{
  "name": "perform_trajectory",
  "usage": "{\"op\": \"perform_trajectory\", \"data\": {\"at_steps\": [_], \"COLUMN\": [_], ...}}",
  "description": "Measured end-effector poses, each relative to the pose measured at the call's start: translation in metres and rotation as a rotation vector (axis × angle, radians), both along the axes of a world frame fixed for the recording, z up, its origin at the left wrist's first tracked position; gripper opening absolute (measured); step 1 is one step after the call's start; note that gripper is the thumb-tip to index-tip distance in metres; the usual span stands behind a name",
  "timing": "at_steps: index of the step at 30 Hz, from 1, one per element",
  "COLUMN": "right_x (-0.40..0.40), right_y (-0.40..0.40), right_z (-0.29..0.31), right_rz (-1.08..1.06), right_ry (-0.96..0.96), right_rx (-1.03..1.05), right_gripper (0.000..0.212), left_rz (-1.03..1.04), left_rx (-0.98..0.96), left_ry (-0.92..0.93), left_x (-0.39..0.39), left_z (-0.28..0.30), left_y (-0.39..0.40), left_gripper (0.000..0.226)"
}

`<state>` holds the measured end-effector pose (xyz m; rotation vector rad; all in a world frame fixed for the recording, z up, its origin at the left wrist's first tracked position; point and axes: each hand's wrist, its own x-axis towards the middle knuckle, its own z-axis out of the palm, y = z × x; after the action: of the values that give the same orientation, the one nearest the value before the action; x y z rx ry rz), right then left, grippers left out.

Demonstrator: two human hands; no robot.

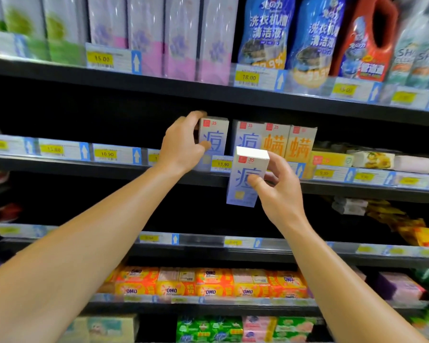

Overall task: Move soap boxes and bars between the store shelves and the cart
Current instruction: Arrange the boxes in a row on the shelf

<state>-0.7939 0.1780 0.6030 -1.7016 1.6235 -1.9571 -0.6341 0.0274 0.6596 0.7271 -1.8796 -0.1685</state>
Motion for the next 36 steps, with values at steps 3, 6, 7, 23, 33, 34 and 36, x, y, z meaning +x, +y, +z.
{"op": "perform_trajectory", "data": {"at_steps": [3,6,7,23,33,34,36], "right_x": [0.000,0.001,0.001,0.000,0.001,0.002,0.004], "right_y": [-0.003,-0.005,-0.006,-0.004,-0.005,-0.005,-0.005], "right_z": [0.000,0.000,-0.001,-0.009,-0.013,-0.013,-0.012], "right_rz": [0.004,0.000,0.000,-0.023,-0.014,-0.012,-0.009], "right_ry": [-0.011,-0.012,-0.015,-0.022,-0.030,-0.032,-0.031], "right_rx": [0.006,0.006,0.006,0.011,0.021,0.022,0.019], "right_gripper": [0.049,0.049,0.049,0.046,0.045,0.045,0.046], "left_rz": [-0.002,0.029,0.042,0.076,0.062,0.056,0.055], "left_rx": [0.060,0.043,0.033,0.014,0.012,0.021,0.037], "left_ry": [-0.015,-0.055,-0.062,-0.133,-0.115,-0.114,-0.100], "left_x": [-0.003,-0.005,-0.006,-0.029,-0.030,-0.028,-0.021], "left_z": [0.004,0.005,0.006,0.013,0.009,0.008,0.007], "left_y": [-0.005,-0.006,-0.005,-0.014,-0.012,-0.010,-0.004], "left_gripper": [0.064,0.062,0.061,0.060,0.064,0.068,0.071]}}
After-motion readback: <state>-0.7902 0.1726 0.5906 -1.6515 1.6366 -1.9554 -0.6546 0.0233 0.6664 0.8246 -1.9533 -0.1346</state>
